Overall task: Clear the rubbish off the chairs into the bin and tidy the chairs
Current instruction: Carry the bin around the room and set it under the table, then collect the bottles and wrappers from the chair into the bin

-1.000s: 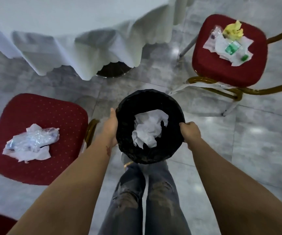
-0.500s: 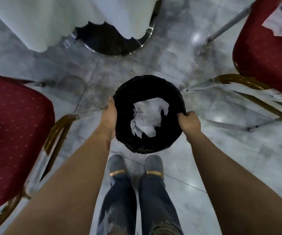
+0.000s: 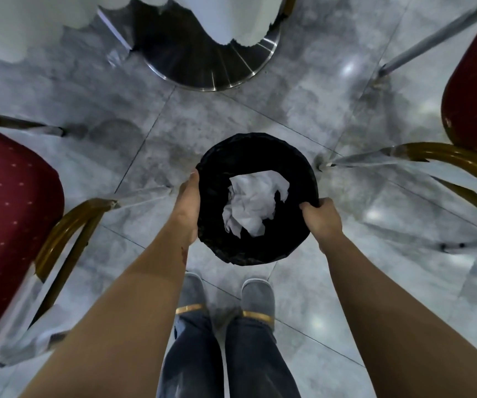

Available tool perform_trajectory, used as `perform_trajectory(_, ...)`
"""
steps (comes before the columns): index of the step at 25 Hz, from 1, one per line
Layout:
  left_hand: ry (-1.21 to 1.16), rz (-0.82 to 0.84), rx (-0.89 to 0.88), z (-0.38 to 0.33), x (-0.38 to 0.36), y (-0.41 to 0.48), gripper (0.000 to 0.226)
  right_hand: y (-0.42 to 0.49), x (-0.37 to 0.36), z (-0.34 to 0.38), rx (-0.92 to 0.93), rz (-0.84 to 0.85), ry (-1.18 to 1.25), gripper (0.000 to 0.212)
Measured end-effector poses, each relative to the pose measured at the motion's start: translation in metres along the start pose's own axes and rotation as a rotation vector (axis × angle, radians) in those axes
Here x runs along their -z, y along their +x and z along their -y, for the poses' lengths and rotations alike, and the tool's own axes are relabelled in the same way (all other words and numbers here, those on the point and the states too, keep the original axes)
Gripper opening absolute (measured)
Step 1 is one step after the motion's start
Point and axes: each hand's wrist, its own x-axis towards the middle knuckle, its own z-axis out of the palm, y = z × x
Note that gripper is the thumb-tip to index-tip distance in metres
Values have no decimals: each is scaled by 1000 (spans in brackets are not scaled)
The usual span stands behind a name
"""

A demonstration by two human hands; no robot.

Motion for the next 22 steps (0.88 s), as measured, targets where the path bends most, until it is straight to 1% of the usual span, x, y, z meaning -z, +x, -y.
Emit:
perform_trajectory(2, -16, 47, 7, 1, 0, -3, 57, -4, -1, 4, 9, 41, -29, 49)
perform_trajectory(4, -8, 55, 5, 1, 0, -6, 54, -14, 0, 8, 6, 62, -45, 58)
perform_trajectory(6, 77, 31, -36, -6, 7, -23, 61, -34, 1, 14, 36, 24, -89, 60)
perform_trajectory(8, 173, -10, -85, -6, 21, -43, 74, -61, 3, 17, 113, -17, -168, 63)
perform_trajectory(9, 233, -35, -101, -7, 29, -59, 76, -78, 4, 21, 148, -24, -207, 66)
perform_trajectory(10, 316, -59, -135, -11, 39, -80, 74, -97, 4, 29, 181, -25, -251, 66)
perform_trajectory(13, 580, -144, -280, -18, 73, -137, 69, -158, -2, 58, 311, -26, -392, 55)
perform_trajectory(15, 656, -211, -377, -24, 104, -171, 67, -202, -13, 82, 467, -17, -521, 55)
perform_trajectory(17, 676, -281, -437, -28, 136, -201, 68, -243, -29, 108, 622, 16, -650, 57)
perform_trajectory(19, 677, -414, -484, -27, 167, -225, 69, -280, -52, 134, 761, 52, -772, 61)
perform_trajectory(22, 663, -663, -464, -22, 216, -242, 70, -321, -94, 167, 972, 87, -888, 68)
